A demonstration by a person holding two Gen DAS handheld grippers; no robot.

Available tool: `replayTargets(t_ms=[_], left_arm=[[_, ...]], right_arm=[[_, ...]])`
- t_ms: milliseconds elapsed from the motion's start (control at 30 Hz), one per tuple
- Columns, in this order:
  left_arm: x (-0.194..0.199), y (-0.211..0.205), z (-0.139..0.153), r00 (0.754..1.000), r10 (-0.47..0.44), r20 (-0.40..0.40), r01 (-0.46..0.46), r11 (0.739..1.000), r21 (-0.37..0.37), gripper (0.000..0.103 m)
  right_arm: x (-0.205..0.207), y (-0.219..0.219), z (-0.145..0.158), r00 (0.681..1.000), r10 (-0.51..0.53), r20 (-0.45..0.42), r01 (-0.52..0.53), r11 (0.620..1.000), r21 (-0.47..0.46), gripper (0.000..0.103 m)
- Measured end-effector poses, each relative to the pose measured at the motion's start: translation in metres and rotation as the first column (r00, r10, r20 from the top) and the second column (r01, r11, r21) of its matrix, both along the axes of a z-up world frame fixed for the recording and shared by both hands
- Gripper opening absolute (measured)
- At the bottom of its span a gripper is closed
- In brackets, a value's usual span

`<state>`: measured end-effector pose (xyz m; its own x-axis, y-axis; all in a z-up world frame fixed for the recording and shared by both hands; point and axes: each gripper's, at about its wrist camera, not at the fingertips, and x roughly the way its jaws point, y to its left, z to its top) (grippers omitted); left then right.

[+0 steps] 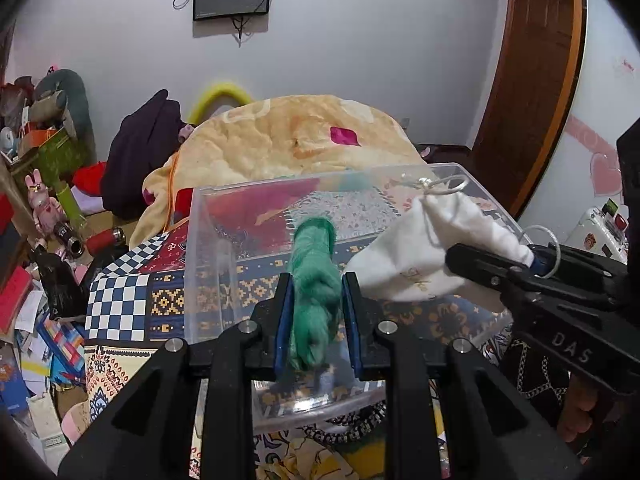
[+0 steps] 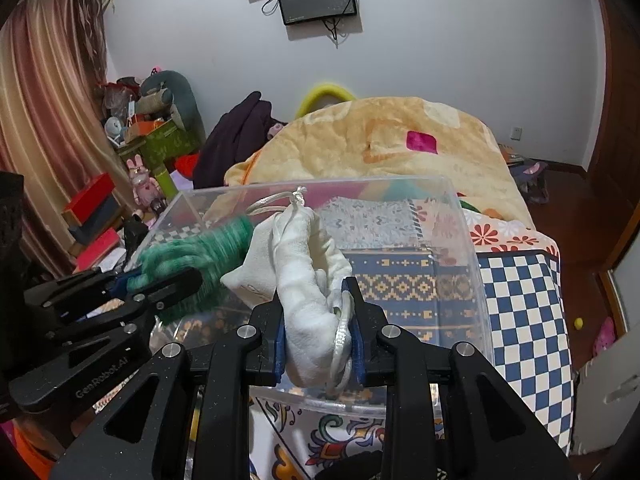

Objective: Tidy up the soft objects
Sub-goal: 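Carry the glove and pouch into the clear plastic box and open both grippers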

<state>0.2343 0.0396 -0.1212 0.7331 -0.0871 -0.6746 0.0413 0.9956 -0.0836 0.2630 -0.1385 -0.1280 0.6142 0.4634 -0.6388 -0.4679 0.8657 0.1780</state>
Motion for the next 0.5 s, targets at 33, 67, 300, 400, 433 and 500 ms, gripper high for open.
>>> replayTargets(t_ms=[33, 67, 300, 400, 433, 500], left_arm=[[-0.001, 0.0, 0.001, 1.0, -0.003, -0.004, 0.003, 1.0, -0.007, 0.023], [-0.001, 0.0, 0.001, 1.0, -0.005, -0.006, 0.005, 1.0, -0.011, 0.023], [-0.019, 0.001, 0.019, 0.999, -0.001, 0.039, 0.002, 1.0, -0.031, 0.037], [-0.032, 0.0, 0.033, 0.997, 0.004, 0.08, -0.001, 0.999, -0.036, 0.042], [-0.037, 0.0, 0.037, 0.996, 0.005, 0.094, -0.002, 0.999, -0.041, 0.046], [-0.047, 0.0, 0.046, 0.992, 0.008, 0.123, -0.003, 0.999, -0.046, 0.05]], right_arm=[[-0.001, -0.001, 0.0, 1.0, 0.001, 0.001, -0.001, 1.0, -0.003, 0.028], [-0.001, -0.001, 0.001, 1.0, 0.0, 0.001, 0.0, 1.0, -0.008, 0.03], [-0.016, -0.014, 0.019, 0.998, -0.003, 0.063, 0.003, 1.0, 0.001, 0.059], [-0.024, -0.023, 0.028, 0.996, -0.007, 0.094, 0.006, 1.0, 0.015, 0.066], [-0.026, -0.025, 0.031, 0.995, -0.008, 0.101, 0.006, 1.0, 0.018, 0.067], [-0.032, -0.03, 0.037, 0.993, -0.005, 0.12, 0.003, 1.0, 0.023, 0.067]])
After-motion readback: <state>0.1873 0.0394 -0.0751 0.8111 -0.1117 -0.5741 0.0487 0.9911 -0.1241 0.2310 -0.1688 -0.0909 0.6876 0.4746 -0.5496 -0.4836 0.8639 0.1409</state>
